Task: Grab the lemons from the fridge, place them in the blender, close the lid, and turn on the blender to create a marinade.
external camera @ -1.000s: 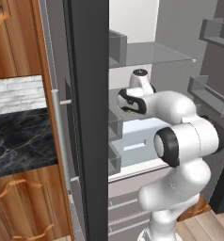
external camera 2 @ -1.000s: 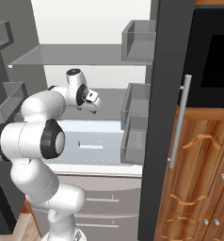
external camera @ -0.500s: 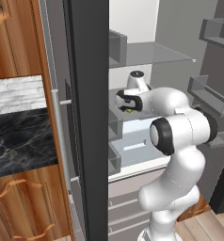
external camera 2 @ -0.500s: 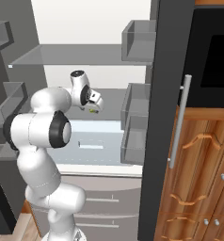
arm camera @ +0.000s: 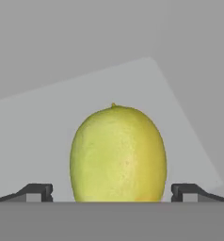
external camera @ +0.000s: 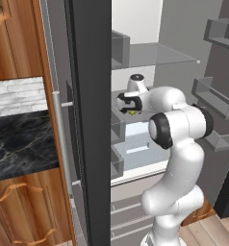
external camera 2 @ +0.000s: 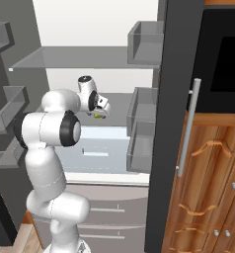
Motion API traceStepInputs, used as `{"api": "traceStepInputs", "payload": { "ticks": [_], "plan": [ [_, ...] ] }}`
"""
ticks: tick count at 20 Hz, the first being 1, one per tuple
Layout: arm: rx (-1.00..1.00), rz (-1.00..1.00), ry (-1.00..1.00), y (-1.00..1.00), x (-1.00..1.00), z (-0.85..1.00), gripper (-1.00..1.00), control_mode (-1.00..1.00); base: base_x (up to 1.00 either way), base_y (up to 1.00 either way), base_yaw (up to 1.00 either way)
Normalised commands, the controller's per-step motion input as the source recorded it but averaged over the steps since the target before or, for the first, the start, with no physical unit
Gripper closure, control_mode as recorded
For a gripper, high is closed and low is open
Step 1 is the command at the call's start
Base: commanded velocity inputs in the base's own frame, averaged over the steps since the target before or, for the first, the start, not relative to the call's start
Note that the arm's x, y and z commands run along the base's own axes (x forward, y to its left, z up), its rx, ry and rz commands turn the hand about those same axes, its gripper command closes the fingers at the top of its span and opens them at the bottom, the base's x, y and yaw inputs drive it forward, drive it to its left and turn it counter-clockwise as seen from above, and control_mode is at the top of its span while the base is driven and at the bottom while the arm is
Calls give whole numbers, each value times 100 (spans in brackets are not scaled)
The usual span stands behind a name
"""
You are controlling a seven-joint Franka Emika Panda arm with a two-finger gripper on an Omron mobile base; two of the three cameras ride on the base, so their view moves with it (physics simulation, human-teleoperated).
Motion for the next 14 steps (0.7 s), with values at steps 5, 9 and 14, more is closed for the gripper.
{"api": "traceStepInputs", "payload": {
  "ticks": [5, 9, 14],
  "plan": [
    [0, 0, -1, 0, 20, -29, 100, -100, 0, 0, 0],
    [0, 0, -2, 0, 7, -19, 100, -100, 0, 0, 0],
    [0, 0, -9, -9, -63, -1, 100, -100, 0, 0, 0]
  ]
}}
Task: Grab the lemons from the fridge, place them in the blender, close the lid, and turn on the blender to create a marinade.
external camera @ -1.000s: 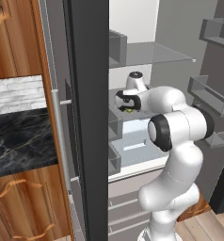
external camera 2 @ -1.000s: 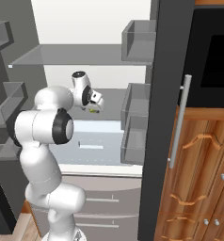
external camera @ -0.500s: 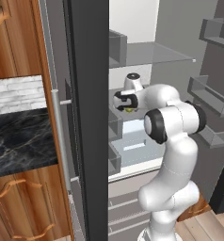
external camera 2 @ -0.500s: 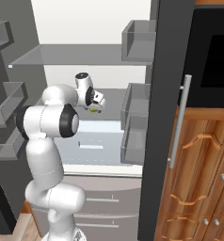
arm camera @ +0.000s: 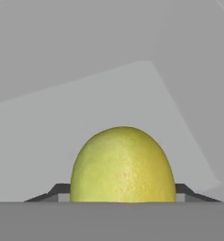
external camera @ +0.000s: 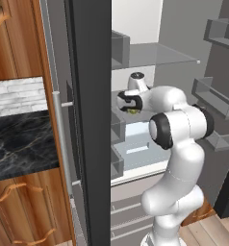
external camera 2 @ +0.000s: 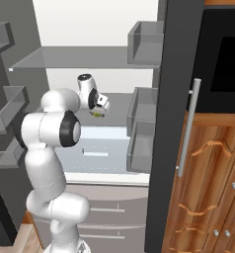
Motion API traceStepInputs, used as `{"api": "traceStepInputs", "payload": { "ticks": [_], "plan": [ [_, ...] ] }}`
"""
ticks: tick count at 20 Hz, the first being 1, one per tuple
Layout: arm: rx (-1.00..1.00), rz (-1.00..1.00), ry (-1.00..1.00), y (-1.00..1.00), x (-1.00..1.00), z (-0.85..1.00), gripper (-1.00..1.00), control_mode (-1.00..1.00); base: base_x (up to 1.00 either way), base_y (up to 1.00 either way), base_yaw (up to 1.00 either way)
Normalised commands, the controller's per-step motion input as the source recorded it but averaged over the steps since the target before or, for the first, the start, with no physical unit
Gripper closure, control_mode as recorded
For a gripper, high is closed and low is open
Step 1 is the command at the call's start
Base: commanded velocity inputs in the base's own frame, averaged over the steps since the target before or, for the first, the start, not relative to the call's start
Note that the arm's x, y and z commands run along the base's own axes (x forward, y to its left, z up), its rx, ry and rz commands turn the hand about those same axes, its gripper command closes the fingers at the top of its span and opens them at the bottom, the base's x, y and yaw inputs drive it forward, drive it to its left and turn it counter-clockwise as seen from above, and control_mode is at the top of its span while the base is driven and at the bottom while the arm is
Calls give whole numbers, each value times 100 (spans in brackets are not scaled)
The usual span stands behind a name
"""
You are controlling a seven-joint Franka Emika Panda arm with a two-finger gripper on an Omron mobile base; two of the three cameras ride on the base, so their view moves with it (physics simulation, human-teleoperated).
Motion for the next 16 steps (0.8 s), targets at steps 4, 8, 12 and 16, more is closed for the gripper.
{"api": "traceStepInputs", "payload": {
  "ticks": [4, 8, 12, 16],
  "plan": [
    [0, 0, -26, -25, -100, 5, 100, -100, 0, 0, 0],
    [0, 0, -19, -6, -100, 42, 100, -100, 0, 0, 0],
    [0, 0, -9, 0, -100, 81, 100, -100, 0, 0, 0],
    [0, 2, -2, 0, -100, 94, 100, -100, 0, 0, 0]
  ]
}}
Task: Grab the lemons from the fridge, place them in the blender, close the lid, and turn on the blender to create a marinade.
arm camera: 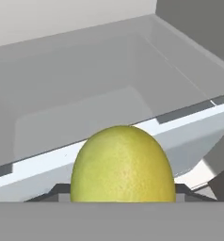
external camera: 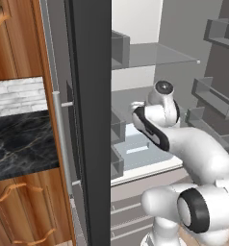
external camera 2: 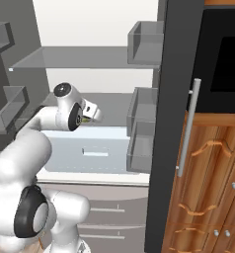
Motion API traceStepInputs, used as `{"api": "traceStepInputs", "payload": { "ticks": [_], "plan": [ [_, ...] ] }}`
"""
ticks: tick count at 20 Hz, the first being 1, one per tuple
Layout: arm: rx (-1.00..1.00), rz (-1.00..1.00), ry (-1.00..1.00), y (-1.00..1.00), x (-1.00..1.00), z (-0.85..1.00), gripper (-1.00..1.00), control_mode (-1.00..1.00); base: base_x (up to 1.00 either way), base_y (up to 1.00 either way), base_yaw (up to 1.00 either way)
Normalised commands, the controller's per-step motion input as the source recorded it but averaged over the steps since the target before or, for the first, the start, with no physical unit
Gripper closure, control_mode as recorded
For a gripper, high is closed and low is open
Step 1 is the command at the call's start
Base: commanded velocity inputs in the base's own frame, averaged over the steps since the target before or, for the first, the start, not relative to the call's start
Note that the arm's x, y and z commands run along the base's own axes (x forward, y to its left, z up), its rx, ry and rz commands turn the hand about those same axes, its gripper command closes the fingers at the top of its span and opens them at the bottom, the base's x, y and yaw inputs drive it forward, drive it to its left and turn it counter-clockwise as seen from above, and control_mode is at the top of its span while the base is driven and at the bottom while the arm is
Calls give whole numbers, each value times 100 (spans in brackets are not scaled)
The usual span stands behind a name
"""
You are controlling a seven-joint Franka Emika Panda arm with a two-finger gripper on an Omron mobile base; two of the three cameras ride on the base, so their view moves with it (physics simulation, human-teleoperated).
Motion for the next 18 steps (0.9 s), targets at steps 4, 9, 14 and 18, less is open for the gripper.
{"api": "traceStepInputs", "payload": {
  "ticks": [4, 9, 14, 18],
  "plan": [
    [0, 4, 0, 0, -100, 88, 100, -100, 0, 0, 0],
    [0, 4, 5, 0, -100, 67, 100, -100, 0, 0, 0],
    [-1, 2, 17, 0, -100, 19, 100, -100, 0, 0, 0],
    [-5, 8, 6, 4, -100, 0, 100, -100, 0, 0, 0]
  ]
}}
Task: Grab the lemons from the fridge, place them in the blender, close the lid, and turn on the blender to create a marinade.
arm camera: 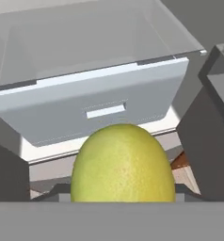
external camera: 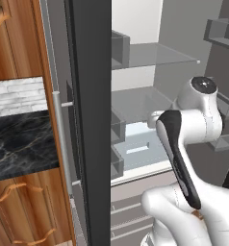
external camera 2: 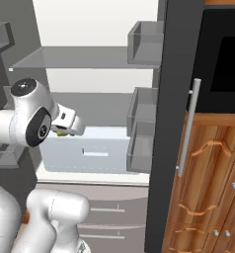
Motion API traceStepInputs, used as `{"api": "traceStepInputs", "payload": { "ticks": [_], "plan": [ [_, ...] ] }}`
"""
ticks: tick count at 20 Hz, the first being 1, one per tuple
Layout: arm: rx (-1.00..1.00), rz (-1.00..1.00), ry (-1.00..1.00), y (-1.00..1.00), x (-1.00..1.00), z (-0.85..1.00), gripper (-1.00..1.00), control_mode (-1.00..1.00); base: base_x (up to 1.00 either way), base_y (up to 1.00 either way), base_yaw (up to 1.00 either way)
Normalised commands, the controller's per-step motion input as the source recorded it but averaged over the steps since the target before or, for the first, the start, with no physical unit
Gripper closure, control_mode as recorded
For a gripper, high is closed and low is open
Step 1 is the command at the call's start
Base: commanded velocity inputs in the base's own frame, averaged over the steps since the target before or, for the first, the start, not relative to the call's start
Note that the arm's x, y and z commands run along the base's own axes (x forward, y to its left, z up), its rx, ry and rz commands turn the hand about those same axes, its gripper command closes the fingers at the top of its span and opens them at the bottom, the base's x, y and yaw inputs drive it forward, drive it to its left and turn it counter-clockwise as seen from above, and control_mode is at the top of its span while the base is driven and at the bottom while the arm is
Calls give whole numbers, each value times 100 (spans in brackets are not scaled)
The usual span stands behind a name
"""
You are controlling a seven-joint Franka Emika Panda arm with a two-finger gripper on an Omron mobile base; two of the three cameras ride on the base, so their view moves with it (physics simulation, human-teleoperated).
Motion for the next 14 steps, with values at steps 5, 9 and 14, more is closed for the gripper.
{"api": "traceStepInputs", "payload": {
  "ticks": [5, 9, 14],
  "plan": [
    [0, 5, 0, 2, -40, 0, 100, 100, -60, 0, 3],
    [0, 0, 0, 0, 0, 0, 100, 100, -100, -16, -34],
    [0, 0, 0, 0, 0, 0, 100, 100, -84, -11, -67]
  ]
}}
